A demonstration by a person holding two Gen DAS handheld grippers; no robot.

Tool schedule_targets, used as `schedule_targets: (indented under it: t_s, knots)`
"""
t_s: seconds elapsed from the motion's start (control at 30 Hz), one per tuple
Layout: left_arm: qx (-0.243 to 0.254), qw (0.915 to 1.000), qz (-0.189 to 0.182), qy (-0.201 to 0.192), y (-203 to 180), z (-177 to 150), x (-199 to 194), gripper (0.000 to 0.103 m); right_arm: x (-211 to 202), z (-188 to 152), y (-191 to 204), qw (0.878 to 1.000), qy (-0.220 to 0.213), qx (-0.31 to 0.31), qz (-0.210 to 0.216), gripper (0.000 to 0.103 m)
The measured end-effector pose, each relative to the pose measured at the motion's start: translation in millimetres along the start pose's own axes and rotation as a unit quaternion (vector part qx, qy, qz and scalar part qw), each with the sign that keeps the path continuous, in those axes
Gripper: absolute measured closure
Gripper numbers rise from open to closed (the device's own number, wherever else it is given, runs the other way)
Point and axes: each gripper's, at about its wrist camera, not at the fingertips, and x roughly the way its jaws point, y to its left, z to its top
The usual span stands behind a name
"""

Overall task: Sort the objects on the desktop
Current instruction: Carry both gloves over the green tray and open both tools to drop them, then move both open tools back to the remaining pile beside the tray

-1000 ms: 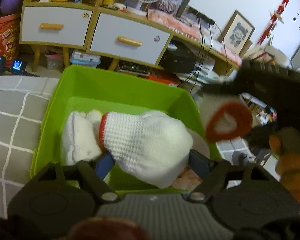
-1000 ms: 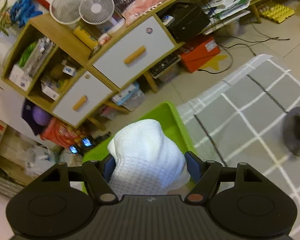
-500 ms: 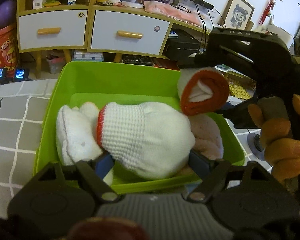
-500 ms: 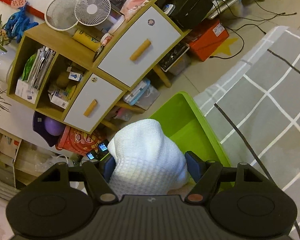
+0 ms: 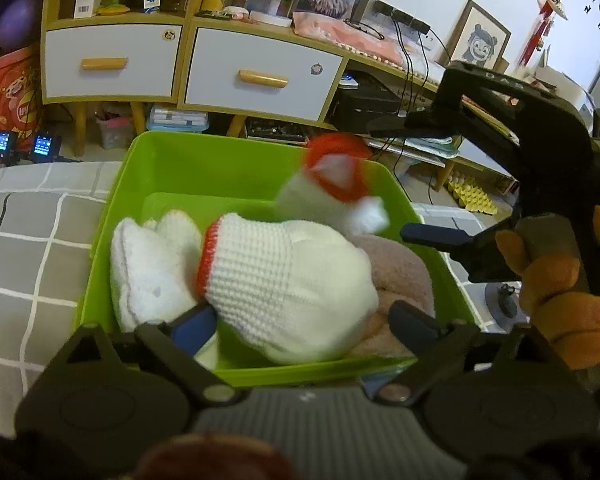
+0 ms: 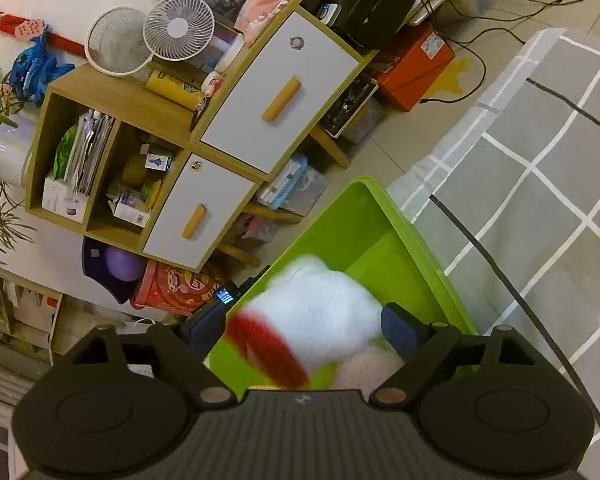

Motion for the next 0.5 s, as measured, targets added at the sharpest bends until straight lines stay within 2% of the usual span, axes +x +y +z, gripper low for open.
schedule_targets:
  t_s: [0.5]
  knots:
    - [0.003, 0.9998, -0.010, -0.015, -6.4, -0.2, -18.2, 0.003, -16.1, -4.6, 6.2, 0.999, 0.007, -0.031, -0.031, 0.017]
